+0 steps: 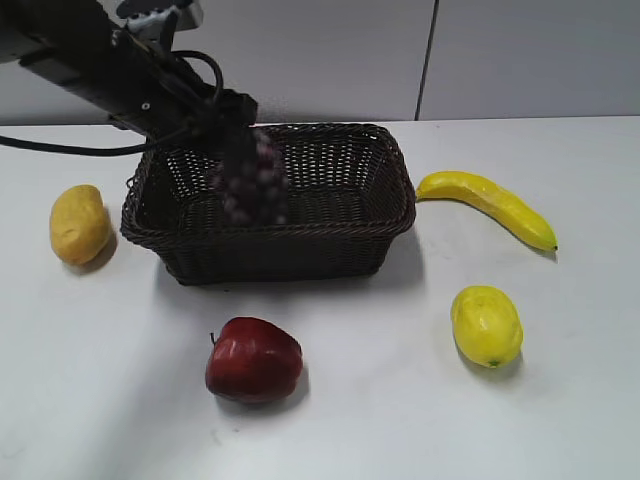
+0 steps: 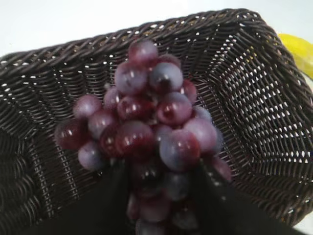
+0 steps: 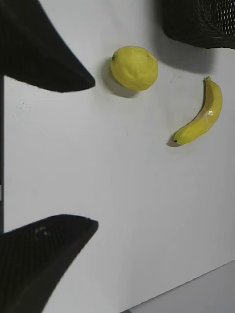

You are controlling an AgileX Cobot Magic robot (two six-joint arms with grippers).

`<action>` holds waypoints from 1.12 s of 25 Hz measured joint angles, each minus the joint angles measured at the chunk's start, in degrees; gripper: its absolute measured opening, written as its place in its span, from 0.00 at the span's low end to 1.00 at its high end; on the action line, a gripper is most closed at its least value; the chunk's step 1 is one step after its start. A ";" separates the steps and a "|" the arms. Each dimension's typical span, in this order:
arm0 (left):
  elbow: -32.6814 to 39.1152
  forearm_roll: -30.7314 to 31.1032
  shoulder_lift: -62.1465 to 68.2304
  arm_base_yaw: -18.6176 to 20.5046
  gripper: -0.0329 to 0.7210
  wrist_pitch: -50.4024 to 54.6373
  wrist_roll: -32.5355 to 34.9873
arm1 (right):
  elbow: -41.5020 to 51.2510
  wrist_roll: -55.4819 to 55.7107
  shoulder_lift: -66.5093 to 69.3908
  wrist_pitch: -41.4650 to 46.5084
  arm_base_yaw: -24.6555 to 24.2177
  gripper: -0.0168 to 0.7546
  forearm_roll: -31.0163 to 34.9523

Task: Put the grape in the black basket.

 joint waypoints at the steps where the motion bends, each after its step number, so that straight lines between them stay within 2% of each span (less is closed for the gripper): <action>1: 0.00 0.06 -0.12 0.00 0.81 0.67 0.00 | 0.00 0.00 0.00 0.00 0.00 0.79 0.00; 3: 0.00 0.13 -1.01 0.00 0.87 2.63 0.00 | 0.00 0.00 0.00 0.00 0.00 0.79 0.00; 8: 0.00 1.72 -6.49 0.00 0.82 6.51 0.00 | 0.00 0.00 0.00 0.00 0.00 0.79 0.00; 17: 0.00 7.95 -23.83 0.00 0.81 16.05 -0.11 | 0.00 0.00 0.00 0.00 0.00 0.79 0.00; 20: -0.02 12.18 -29.11 0.00 0.81 20.45 -2.46 | 0.00 0.00 0.00 0.00 0.00 0.79 0.00; 24: -0.24 21.40 -34.24 0.00 0.81 29.03 -7.97 | 0.00 0.00 0.00 0.00 0.00 0.79 0.00; 28: 0.06 26.33 -37.40 0.00 0.81 37.50 -10.22 | 0.00 0.00 0.00 0.00 0.00 0.79 0.00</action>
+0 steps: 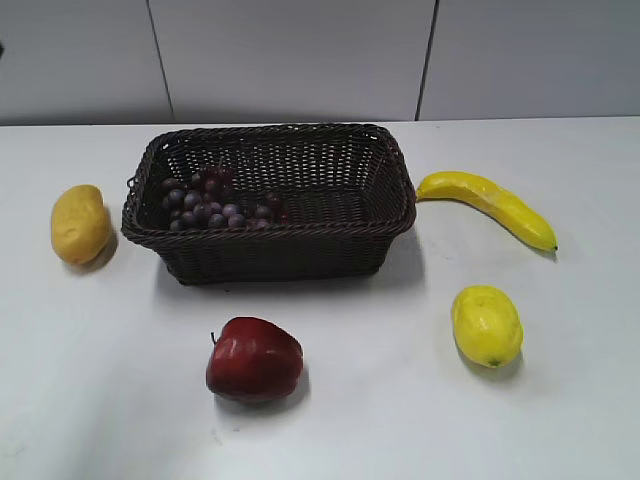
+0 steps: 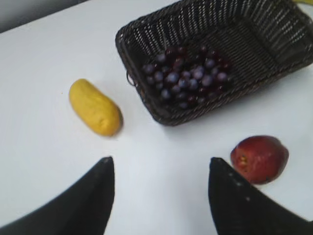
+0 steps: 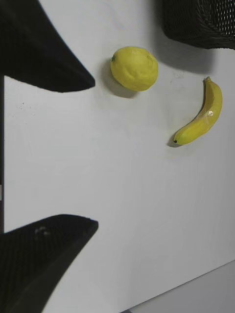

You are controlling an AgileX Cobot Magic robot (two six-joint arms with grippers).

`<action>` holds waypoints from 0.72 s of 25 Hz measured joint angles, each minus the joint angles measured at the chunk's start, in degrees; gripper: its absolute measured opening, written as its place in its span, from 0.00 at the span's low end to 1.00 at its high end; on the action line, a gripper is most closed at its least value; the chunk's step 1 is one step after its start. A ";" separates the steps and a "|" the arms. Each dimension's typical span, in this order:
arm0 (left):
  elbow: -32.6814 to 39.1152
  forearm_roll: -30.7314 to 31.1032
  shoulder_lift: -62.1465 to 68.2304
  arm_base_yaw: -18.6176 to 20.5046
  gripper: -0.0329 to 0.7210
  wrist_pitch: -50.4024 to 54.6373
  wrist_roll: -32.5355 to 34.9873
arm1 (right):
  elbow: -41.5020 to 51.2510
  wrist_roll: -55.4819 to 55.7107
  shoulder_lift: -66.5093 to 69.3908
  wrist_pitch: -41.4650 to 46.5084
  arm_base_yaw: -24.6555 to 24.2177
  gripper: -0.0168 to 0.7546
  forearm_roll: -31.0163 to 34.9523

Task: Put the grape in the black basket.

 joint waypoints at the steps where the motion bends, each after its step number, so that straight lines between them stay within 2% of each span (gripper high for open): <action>1: 0.75 0.57 -0.75 0.00 0.81 1.28 -0.28 | 0.00 0.00 0.00 0.00 0.00 0.79 0.00; 6: 9.32 1.43 -7.10 0.00 0.81 3.08 -1.60 | 0.00 0.00 0.00 0.00 0.00 0.79 0.00; 11: 21.02 1.43 -16.01 0.00 0.81 3.95 -2.93 | 0.00 0.00 0.00 0.00 0.00 0.79 0.00; 18: 30.69 0.61 -29.62 0.00 0.82 4.52 -3.16 | 0.00 0.00 0.00 0.00 0.00 0.79 0.00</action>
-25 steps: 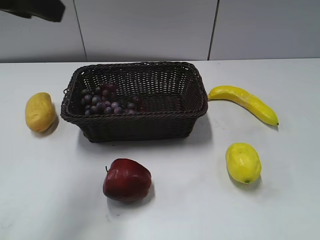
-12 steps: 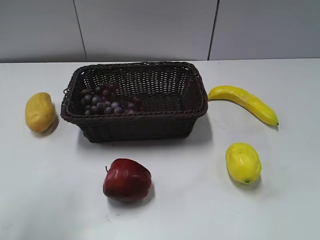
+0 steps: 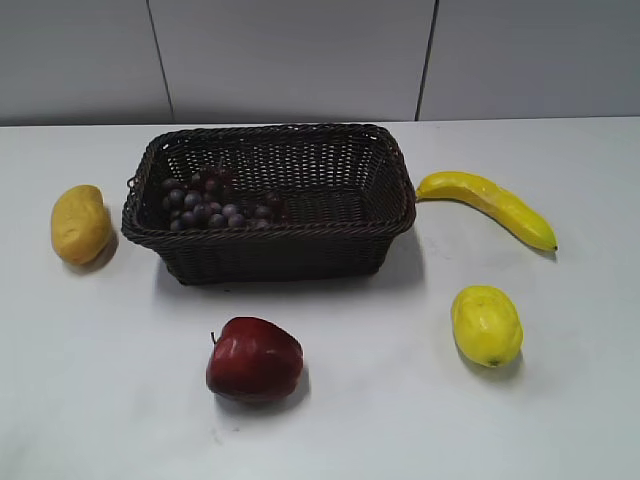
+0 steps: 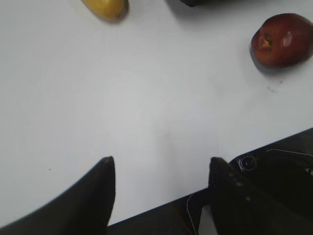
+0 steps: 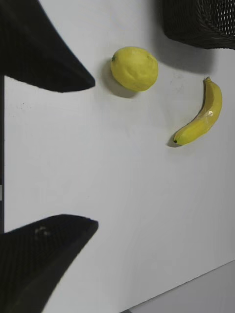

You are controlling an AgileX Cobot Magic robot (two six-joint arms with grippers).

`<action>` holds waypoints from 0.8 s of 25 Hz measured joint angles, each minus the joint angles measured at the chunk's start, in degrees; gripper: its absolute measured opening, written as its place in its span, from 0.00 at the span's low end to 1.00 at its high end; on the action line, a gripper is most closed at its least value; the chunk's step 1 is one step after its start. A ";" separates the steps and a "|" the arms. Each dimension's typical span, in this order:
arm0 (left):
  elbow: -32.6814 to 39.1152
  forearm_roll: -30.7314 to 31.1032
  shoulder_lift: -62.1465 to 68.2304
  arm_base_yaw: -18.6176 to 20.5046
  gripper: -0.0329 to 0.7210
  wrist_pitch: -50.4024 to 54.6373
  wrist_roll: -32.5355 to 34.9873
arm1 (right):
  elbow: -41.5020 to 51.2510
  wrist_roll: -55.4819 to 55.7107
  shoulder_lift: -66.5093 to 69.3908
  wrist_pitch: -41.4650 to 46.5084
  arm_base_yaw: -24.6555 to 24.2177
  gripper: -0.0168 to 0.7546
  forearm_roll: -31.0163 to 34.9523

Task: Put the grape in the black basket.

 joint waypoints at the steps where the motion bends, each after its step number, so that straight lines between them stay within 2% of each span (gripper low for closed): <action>1: 1.22 -0.57 -1.36 0.00 0.83 0.00 0.00 | 0.00 0.00 0.00 0.00 0.00 0.79 0.00; 11: 11.32 -2.49 -6.13 0.00 0.87 -3.21 0.45 | 0.00 0.00 0.00 0.00 0.00 0.79 0.00; 20: 13.57 -3.83 -5.90 0.00 0.86 -7.89 3.69 | 0.00 0.00 0.00 0.00 0.00 0.79 0.00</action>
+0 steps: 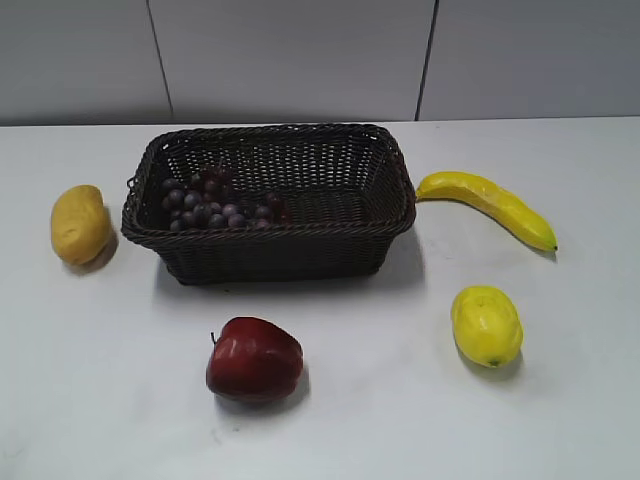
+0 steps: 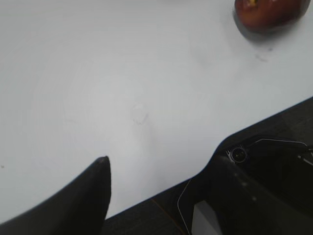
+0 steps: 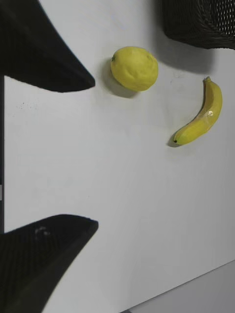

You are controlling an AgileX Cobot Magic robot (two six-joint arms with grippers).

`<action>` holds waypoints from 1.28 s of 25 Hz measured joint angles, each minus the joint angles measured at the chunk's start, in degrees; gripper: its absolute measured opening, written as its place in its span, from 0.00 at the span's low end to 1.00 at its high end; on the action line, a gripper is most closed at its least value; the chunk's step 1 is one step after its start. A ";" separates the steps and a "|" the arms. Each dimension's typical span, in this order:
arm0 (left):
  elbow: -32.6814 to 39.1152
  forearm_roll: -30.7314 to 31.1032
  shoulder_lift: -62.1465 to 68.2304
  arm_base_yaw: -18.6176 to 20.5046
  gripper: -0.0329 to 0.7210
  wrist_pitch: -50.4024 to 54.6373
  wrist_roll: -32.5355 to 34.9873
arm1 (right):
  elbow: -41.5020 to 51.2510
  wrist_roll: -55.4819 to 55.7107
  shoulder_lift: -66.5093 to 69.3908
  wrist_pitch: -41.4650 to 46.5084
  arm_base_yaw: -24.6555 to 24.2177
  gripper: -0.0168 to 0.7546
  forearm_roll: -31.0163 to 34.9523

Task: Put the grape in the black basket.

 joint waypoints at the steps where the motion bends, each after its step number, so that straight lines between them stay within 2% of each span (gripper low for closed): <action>1: 0.00 -0.06 0.14 0.00 0.86 0.00 0.07 | 0.00 0.00 0.00 0.00 0.00 0.79 0.00; 18: 0.00 -0.12 -1.25 0.46 0.75 -0.18 0.26 | 0.00 0.00 0.00 0.00 0.00 0.79 0.00; 21: 0.00 -0.17 -4.12 2.91 0.75 -0.25 0.32 | 0.00 0.00 0.00 0.00 0.00 0.79 0.00; 30: 0.00 -0.17 -19.11 17.92 0.74 -0.31 0.32 | 0.00 0.00 0.00 0.00 0.00 0.79 0.00; 32: 0.00 -0.17 -21.81 20.24 0.73 -0.31 0.32 | 0.00 0.00 0.00 0.00 0.00 0.79 0.00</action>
